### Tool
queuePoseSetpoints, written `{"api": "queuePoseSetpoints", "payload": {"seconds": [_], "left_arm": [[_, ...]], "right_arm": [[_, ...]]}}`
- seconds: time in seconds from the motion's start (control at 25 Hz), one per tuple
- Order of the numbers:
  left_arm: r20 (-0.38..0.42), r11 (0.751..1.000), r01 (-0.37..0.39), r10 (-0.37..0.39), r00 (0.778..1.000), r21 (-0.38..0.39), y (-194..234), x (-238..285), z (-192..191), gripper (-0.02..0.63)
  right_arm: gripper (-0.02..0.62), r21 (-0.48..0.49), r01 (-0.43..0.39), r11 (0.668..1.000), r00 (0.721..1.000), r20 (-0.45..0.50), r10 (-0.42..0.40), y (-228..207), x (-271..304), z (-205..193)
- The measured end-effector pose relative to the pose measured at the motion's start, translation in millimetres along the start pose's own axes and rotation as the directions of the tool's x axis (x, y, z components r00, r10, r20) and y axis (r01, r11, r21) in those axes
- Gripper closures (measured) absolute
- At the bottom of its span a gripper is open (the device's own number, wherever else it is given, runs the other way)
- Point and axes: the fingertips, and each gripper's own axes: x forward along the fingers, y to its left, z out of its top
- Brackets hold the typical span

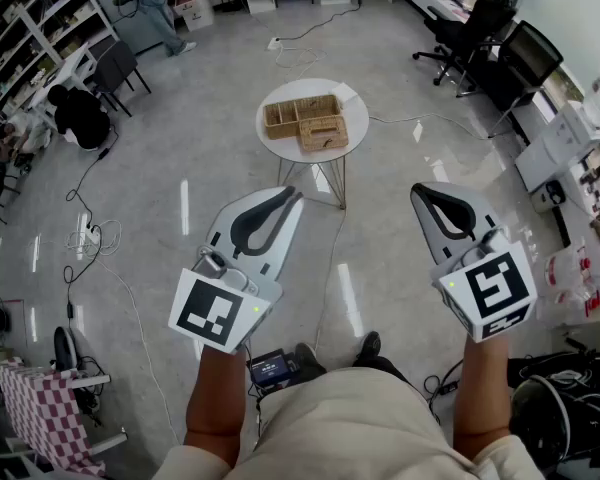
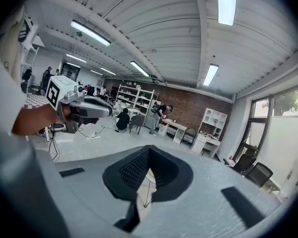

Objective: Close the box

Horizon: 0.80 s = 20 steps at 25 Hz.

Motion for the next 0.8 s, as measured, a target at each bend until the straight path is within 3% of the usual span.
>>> {"api": "queuePoseSetpoints", "payload": {"seconds": [0.8], "left_arm": [[0.005, 0.999, 0.043, -0.042, 0.999, -0.005, 22, -34, -12, 0.574]], "right_arm": [[0.603, 0.014, 0.036, 0.999, 0.999, -0.005, -0.035, 43, 13, 13]]}}
